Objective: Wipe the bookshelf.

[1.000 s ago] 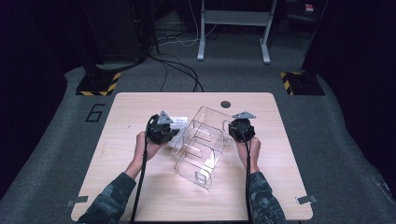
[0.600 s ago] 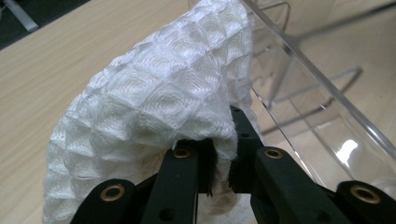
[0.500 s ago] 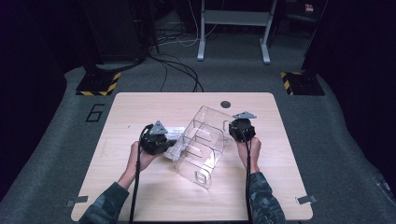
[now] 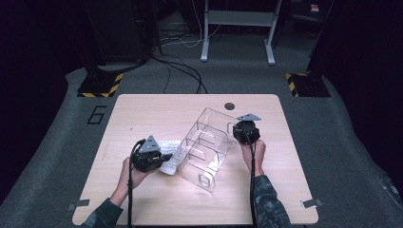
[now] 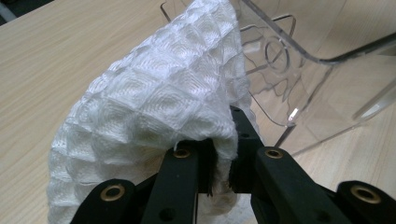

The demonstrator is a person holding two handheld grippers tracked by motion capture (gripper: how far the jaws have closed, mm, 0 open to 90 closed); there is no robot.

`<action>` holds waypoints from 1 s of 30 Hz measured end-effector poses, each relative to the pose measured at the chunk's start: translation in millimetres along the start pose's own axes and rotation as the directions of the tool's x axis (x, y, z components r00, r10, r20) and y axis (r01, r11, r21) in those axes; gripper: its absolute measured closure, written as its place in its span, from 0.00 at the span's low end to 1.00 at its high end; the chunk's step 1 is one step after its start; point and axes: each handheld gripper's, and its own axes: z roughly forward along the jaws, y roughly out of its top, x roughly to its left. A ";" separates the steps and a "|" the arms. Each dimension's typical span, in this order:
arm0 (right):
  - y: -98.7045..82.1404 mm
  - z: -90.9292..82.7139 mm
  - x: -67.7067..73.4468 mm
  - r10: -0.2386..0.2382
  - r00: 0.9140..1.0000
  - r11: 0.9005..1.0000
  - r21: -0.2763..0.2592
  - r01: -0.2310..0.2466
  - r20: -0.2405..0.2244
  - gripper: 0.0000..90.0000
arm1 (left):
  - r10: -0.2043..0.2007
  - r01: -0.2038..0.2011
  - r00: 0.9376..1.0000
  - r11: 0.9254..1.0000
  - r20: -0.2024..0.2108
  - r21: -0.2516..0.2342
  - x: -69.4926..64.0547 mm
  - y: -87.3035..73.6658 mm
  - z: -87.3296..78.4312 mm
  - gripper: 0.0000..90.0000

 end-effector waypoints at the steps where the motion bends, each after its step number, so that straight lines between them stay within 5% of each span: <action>1: 0.0 0.0 0.0 0.000 1.000 1.000 0.000 0.000 0.000 0.80 | 0.000 0.000 1.000 1.000 0.000 0.000 0.0 0.0 0.0 0.93; 8: -0.5 -0.9 -2.7 0.001 1.000 1.000 0.002 -0.001 -0.019 0.78 | -0.022 0.022 0.998 1.000 -0.051 -0.010 6.7 -0.8 -4.5 0.93; 14: 1.7 -15.6 -3.5 0.003 0.998 1.000 -0.016 -0.004 -0.068 0.47 | -0.012 0.011 0.993 1.000 -0.120 -0.007 13.5 1.3 -12.0 0.93; 22: -3.5 -35.3 -7.1 -0.026 0.995 1.000 0.004 0.027 -0.101 0.23 | -0.019 0.023 0.980 1.000 -0.200 0.017 24.6 -1.5 -16.7 0.92; 30: -21.2 -59.7 -20.7 -0.033 0.996 0.999 0.013 0.034 -0.086 0.16 | -0.072 0.087 0.962 0.995 -0.264 0.046 46.2 -16.6 -16.3 0.91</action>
